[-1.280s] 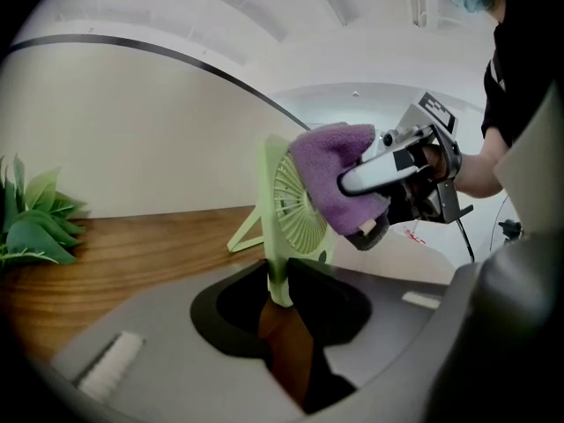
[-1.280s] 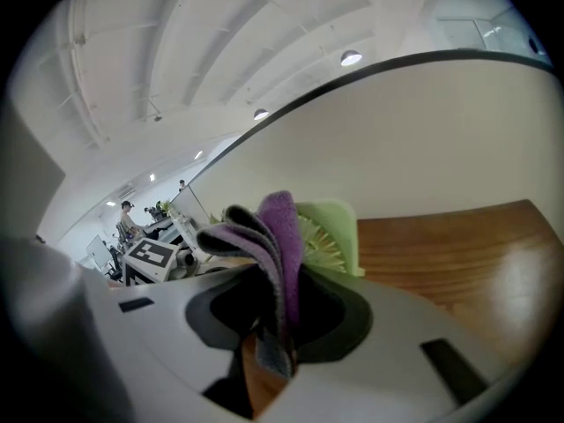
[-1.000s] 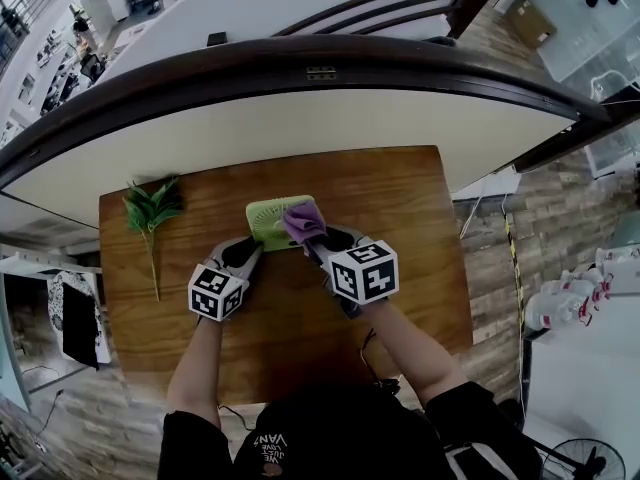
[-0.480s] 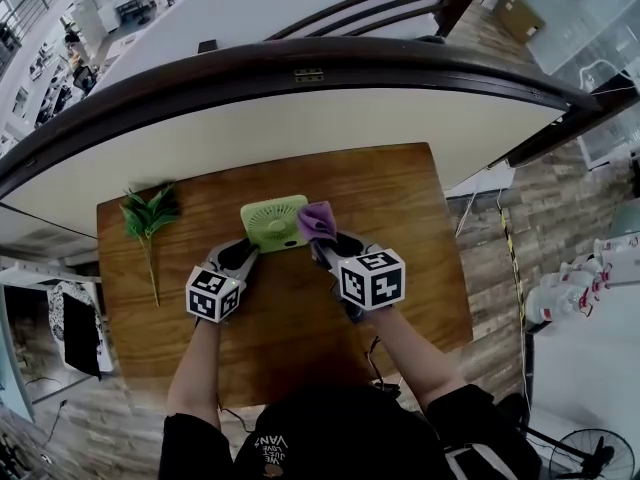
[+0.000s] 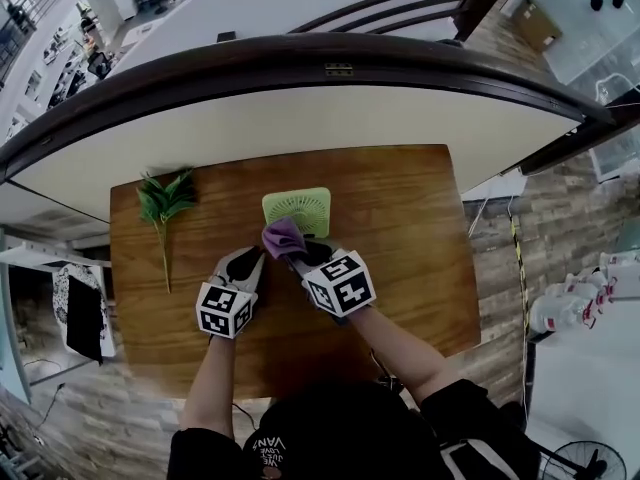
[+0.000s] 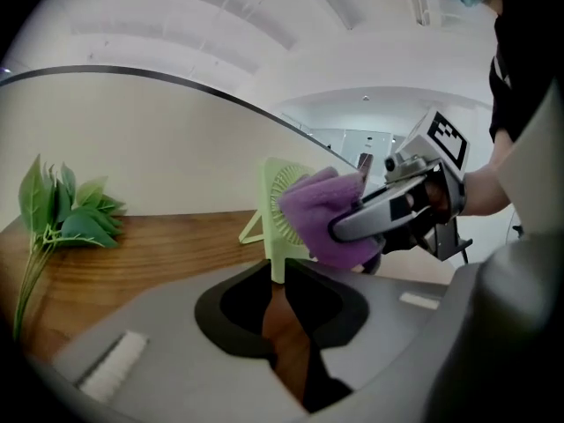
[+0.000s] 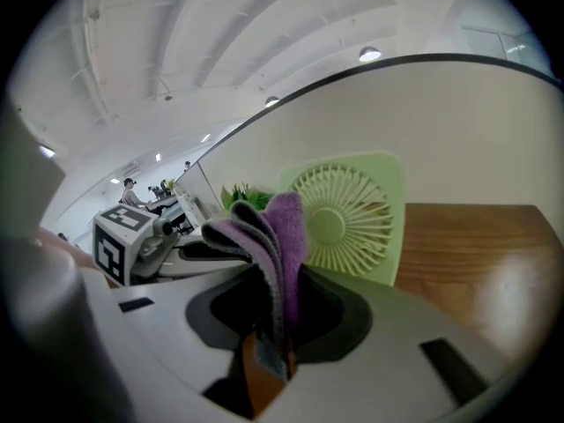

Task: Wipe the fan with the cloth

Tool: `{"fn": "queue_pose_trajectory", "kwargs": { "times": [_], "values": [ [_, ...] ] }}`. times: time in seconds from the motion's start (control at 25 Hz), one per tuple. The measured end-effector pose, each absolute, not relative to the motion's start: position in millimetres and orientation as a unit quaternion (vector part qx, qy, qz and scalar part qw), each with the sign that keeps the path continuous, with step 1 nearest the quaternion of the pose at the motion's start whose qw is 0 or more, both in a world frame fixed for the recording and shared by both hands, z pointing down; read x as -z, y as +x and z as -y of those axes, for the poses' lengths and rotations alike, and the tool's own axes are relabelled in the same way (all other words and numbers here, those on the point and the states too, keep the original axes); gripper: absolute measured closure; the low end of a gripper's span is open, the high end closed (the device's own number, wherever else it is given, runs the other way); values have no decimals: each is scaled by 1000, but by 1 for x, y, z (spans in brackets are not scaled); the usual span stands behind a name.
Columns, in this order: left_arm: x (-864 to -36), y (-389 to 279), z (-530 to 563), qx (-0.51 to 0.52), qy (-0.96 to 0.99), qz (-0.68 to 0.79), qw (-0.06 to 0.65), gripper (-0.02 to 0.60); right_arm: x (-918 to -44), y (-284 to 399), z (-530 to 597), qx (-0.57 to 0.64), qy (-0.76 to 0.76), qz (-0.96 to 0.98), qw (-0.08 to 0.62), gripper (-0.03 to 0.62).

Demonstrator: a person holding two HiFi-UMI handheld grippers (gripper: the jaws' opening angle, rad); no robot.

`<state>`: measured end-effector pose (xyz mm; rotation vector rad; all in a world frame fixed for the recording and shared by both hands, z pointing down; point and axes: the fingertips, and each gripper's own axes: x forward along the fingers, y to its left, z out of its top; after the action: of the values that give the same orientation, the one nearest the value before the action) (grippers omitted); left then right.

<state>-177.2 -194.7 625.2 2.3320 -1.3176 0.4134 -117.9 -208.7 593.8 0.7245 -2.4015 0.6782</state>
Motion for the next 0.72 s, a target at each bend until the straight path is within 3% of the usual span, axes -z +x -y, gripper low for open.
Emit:
{"fn": "queue_pose_trajectory", "kwargs": {
  "times": [0.2, 0.72],
  "values": [
    [-611, -182, 174, -139, 840, 485, 202, 569, -604, -136, 213, -244, 258, 891, 282, 487],
    [-581, -176, 171, -75, 843, 496, 192, 571, -610, -79, 229, -256, 316, 868, 283, 487]
  ]
}}
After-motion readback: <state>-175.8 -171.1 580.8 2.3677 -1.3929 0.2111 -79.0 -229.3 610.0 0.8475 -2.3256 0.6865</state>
